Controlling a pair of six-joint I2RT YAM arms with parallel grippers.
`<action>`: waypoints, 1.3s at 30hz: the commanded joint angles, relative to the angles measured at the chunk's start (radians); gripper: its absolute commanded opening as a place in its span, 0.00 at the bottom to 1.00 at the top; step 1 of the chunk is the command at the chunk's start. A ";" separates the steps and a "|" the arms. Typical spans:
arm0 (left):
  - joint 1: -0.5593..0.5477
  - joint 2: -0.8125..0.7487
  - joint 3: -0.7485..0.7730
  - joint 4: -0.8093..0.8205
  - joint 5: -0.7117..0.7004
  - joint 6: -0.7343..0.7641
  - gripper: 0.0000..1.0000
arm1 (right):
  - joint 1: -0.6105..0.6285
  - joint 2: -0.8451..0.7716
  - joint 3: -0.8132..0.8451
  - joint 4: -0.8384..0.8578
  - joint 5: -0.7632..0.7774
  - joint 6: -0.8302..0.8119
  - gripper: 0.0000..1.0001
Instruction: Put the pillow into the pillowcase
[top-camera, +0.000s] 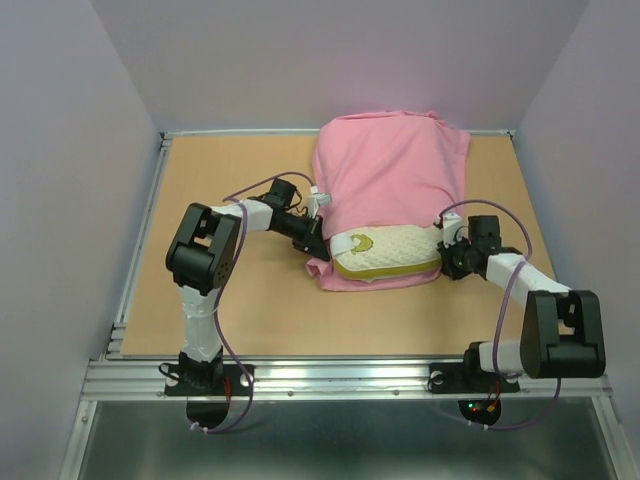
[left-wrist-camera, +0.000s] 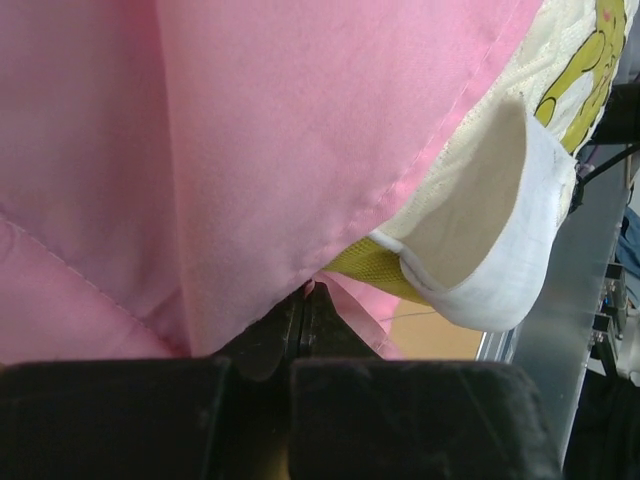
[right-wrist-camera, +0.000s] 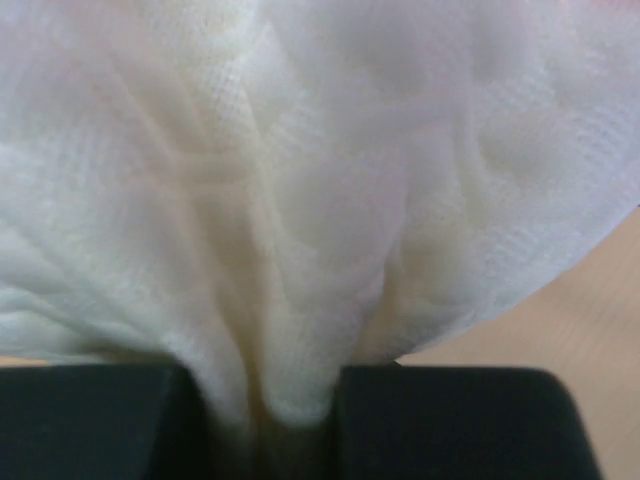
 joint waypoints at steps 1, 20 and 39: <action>0.003 -0.074 0.008 -0.052 0.016 0.070 0.00 | -0.002 -0.100 -0.069 -0.128 0.075 -0.036 0.01; 0.126 -0.386 0.169 -0.009 0.039 -0.083 0.00 | -0.022 -0.357 0.507 -0.273 0.084 0.071 0.02; 0.163 -0.426 0.195 0.238 0.071 -0.245 0.00 | -0.063 -0.248 0.679 -0.280 0.003 0.062 0.01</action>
